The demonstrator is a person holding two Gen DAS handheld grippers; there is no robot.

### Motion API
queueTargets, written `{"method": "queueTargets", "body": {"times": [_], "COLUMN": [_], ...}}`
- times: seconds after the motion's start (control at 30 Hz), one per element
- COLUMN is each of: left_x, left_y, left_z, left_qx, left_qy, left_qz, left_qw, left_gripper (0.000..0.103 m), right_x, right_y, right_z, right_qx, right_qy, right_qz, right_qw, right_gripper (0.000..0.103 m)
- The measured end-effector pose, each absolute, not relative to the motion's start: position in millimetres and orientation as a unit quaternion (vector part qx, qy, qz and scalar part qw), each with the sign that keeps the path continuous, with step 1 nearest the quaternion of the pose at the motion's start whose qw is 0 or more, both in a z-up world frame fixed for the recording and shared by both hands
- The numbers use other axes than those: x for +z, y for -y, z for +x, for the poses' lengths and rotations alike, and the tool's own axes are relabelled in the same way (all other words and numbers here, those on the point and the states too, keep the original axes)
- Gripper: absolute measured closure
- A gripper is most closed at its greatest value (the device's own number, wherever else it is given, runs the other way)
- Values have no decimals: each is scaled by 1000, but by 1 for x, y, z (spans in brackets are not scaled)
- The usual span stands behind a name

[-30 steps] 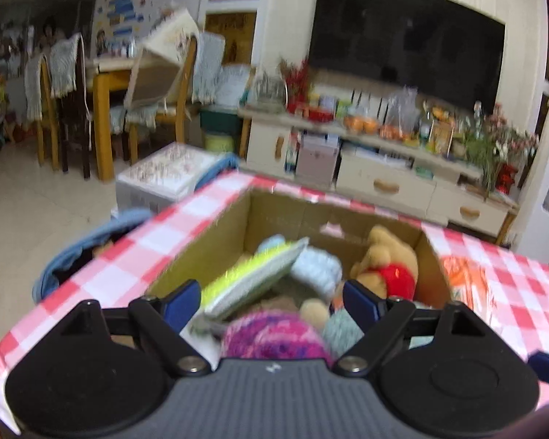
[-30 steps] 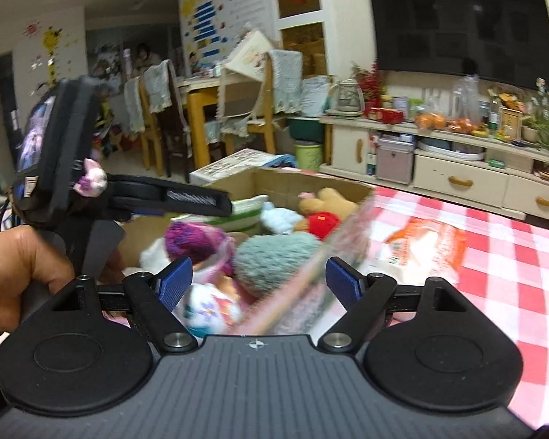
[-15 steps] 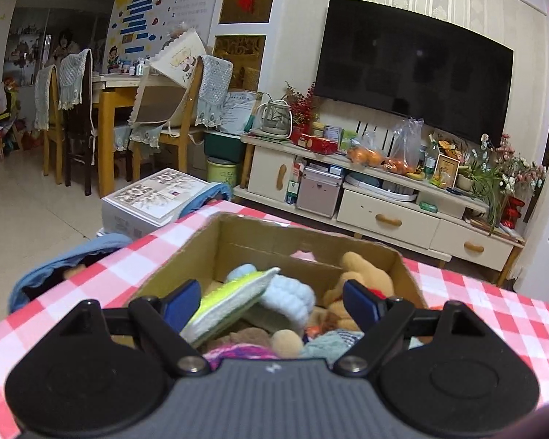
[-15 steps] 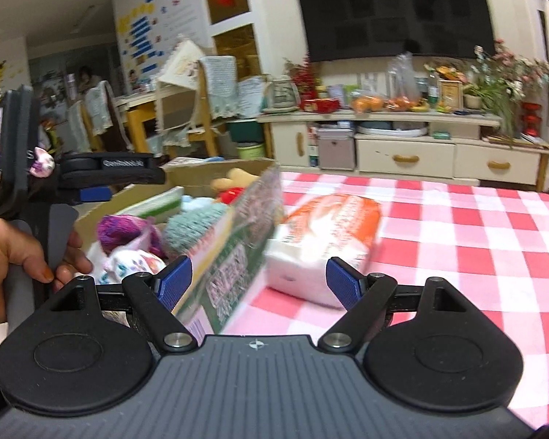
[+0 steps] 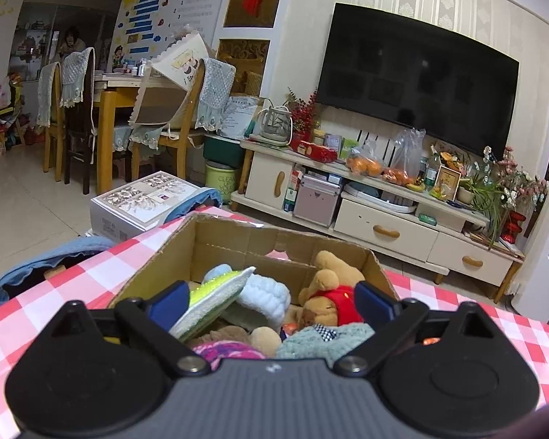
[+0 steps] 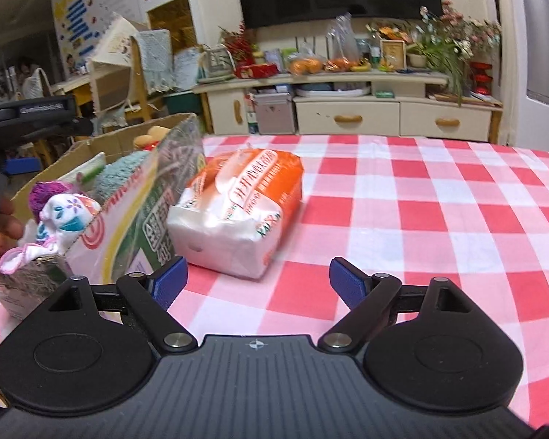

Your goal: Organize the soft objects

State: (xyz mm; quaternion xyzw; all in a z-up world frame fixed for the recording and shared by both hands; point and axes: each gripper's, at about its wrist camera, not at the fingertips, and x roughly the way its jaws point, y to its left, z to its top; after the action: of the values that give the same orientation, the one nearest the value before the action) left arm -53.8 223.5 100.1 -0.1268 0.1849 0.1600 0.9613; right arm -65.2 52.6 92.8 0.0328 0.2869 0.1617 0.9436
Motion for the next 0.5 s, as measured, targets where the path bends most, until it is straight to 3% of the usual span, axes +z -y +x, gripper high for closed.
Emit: {"method": "queueTargets", "body": {"times": [0.5], "left_x": [133], "left_y": [-208], "left_z": [-116], "left_qx": [146], "left_qy": [-212], "left_qz": [-112], "left_qw": [960], "left_gripper": [1], "right_x": [140], "right_y": [-53], "right_z": [-103], "right_qx": [167], "right_qy": [-266], "right_qz": [29], "right_qw": [949], "right_gripper": [0]}}
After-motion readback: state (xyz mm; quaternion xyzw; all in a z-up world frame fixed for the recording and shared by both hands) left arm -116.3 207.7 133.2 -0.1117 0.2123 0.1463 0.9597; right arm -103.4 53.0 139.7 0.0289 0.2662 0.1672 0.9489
